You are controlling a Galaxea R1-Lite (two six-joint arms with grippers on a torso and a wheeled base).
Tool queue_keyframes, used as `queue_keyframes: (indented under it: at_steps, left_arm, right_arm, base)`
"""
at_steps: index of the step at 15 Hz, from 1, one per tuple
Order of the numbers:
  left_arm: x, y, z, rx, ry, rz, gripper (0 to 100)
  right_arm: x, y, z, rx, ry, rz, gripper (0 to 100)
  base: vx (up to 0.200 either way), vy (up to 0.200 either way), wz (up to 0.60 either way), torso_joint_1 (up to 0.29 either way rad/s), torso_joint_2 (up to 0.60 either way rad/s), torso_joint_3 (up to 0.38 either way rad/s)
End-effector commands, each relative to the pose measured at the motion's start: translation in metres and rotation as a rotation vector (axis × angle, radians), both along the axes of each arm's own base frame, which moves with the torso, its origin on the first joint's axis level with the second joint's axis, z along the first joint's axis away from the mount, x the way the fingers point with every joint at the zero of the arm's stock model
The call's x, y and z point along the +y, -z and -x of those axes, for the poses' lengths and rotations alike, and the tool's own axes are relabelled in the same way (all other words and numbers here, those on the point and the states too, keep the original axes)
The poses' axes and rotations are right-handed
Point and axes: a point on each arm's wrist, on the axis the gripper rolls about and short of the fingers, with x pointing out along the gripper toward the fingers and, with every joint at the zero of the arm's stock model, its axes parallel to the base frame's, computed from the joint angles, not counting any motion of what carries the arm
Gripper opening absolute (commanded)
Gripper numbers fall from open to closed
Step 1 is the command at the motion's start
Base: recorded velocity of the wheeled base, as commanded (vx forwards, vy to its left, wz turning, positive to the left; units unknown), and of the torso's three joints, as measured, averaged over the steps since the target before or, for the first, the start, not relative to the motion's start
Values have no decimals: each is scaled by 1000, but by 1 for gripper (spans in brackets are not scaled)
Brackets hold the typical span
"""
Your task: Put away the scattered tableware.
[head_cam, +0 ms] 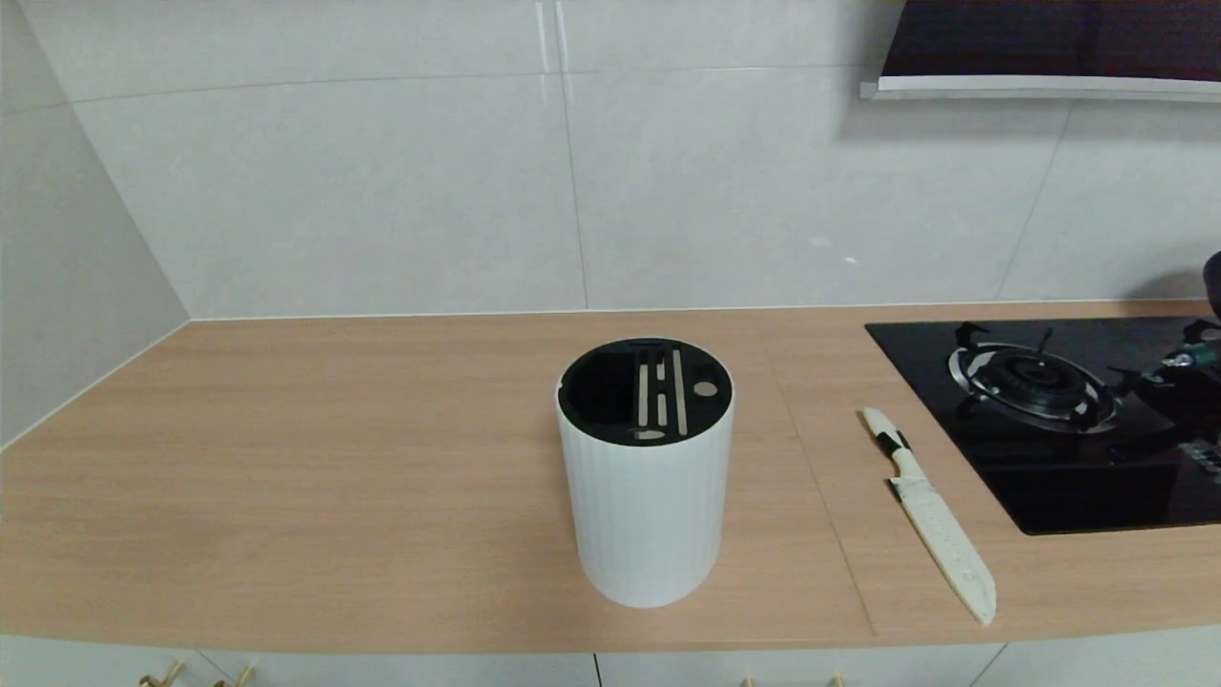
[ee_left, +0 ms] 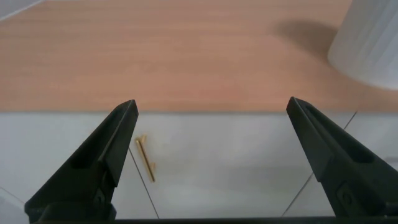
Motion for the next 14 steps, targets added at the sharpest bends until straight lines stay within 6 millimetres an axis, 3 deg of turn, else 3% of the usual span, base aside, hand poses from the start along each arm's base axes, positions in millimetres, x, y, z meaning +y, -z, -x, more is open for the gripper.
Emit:
queue_keyframes:
  at_steps: [1, 9, 14]
  left_arm:
    - [0, 0, 0, 0, -1, 0, 100]
    - [0, 0, 0, 0, -1, 0, 100]
    - [0, 0, 0, 0, -1, 0, 100]
  right_arm:
    - [0, 0, 0, 1, 0, 0, 100]
    - [0, 0, 0, 2, 0, 0, 100]
    - [0, 0, 0, 1, 0, 0, 100]
  base:
    - [0, 0, 0, 256, -574, -295]
    - [0, 0, 0, 256, -536, -287]
    - [0, 0, 0, 94, -194, -100]
